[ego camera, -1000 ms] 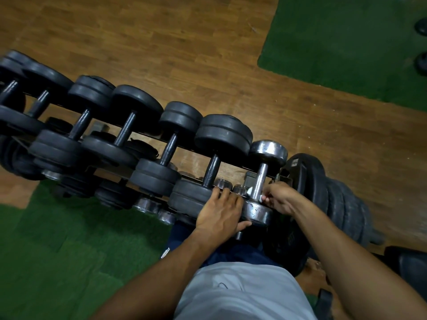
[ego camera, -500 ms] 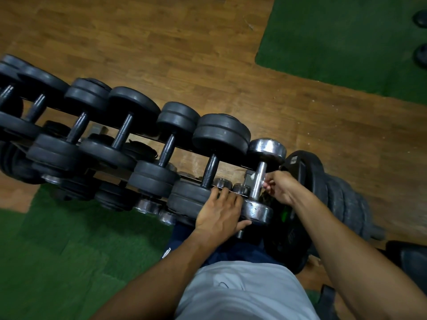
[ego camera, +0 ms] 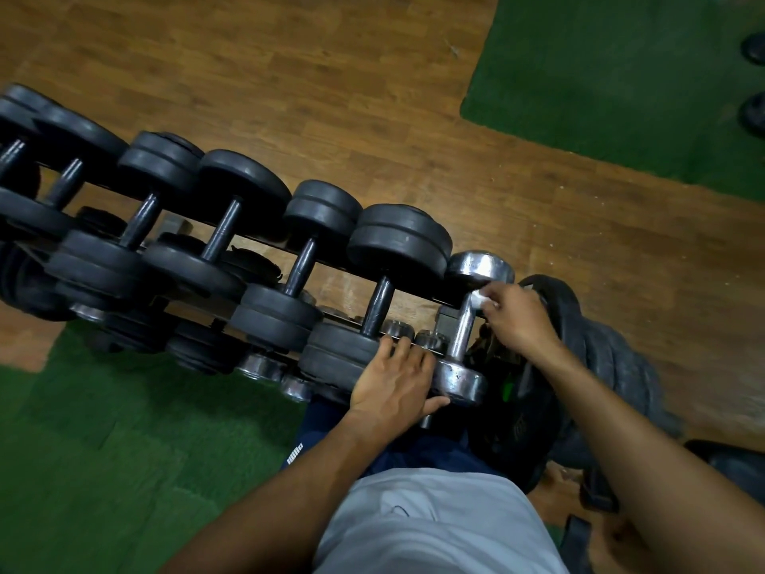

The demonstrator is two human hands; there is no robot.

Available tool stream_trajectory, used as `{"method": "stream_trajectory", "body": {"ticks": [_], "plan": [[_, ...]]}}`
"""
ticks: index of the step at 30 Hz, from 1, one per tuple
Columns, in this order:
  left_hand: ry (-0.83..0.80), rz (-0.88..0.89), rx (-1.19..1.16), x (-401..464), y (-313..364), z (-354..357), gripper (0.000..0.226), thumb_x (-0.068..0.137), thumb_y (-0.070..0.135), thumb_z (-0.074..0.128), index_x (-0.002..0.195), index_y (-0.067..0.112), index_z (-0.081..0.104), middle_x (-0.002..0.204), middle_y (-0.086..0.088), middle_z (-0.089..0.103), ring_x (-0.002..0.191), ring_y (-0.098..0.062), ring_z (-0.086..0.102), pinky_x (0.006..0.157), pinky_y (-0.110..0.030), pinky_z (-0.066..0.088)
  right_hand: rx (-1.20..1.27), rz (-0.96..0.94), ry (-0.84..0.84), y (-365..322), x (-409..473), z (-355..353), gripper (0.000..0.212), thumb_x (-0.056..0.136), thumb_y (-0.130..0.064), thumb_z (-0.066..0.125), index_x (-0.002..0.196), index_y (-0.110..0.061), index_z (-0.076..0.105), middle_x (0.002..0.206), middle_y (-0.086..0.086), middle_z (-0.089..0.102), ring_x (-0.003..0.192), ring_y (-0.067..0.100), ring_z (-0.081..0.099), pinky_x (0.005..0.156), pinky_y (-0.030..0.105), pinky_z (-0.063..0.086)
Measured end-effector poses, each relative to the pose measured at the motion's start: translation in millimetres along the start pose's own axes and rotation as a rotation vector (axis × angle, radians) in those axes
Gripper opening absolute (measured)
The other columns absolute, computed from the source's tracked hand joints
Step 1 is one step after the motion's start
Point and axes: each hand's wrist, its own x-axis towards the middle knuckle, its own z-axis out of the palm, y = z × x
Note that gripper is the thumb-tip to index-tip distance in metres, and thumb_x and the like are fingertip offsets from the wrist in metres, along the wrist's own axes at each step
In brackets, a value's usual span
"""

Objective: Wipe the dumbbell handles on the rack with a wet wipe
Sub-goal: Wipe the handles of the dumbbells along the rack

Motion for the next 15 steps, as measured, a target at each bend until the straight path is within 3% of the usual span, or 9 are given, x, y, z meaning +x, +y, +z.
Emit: {"method": "stream_trajectory", "body": {"ticks": [2,5,8,9,15], "plan": [[0.001,0.000,0.001,0,0,0,0.074,0.099,0.071,0.033,0.134,0.009,0.052,0.128,-0.014,0.061,0.123,-0.034,0.048,0.106,-0.051,0.032,-0.192,-0.187,0.081,-3,8,-2,0.024,0.098,-0.018,0.052,0.114,-0.016,0.071,0.095,0.011,0.073,0.085,0.030,0.070,0.065,0.032,0.053],[0.003,-0.001,0.001,-1,0,-1,0.074,0.099,0.071,0.033,0.133,0.009,0.053,0.128,-0.014,0.062,0.122,-0.033,0.049,0.106,-0.050,0.032,-0.436,-0.351,0.031,-5,14,7,0.014,0.094,-0.013,0.052,0.096,-0.018,0.064,0.083,0.005,0.063,0.070,0.028,0.066,0.057,0.039,0.057],[0.003,-0.004,0.008,0,1,-1,0.074,0.098,0.071,0.033,0.132,0.008,0.055,0.126,-0.014,0.063,0.120,-0.033,0.050,0.105,-0.050,0.032,-0.638,-0.461,-0.081,-4,14,17,0.037,0.091,-0.011,0.054,0.127,-0.017,0.057,0.107,0.003,0.059,0.093,0.027,0.065,0.062,0.040,0.057],[0.002,-0.004,0.011,0,1,0,0.075,0.098,0.071,0.033,0.132,0.008,0.055,0.126,-0.014,0.063,0.120,-0.033,0.050,0.105,-0.050,0.031,-0.672,-0.477,-0.107,-6,13,18,0.037,0.093,-0.014,0.052,0.129,-0.016,0.056,0.112,0.003,0.058,0.099,0.028,0.063,0.063,0.040,0.055],[0.004,-0.015,0.020,0,2,0,0.076,0.098,0.072,0.034,0.133,0.008,0.055,0.127,-0.013,0.063,0.122,-0.033,0.050,0.105,-0.050,0.032,-0.953,-0.531,-0.220,-32,20,20,0.032,0.099,-0.018,0.042,0.109,-0.021,0.072,0.113,0.000,0.065,0.099,0.026,0.067,0.065,0.034,0.046]]}}
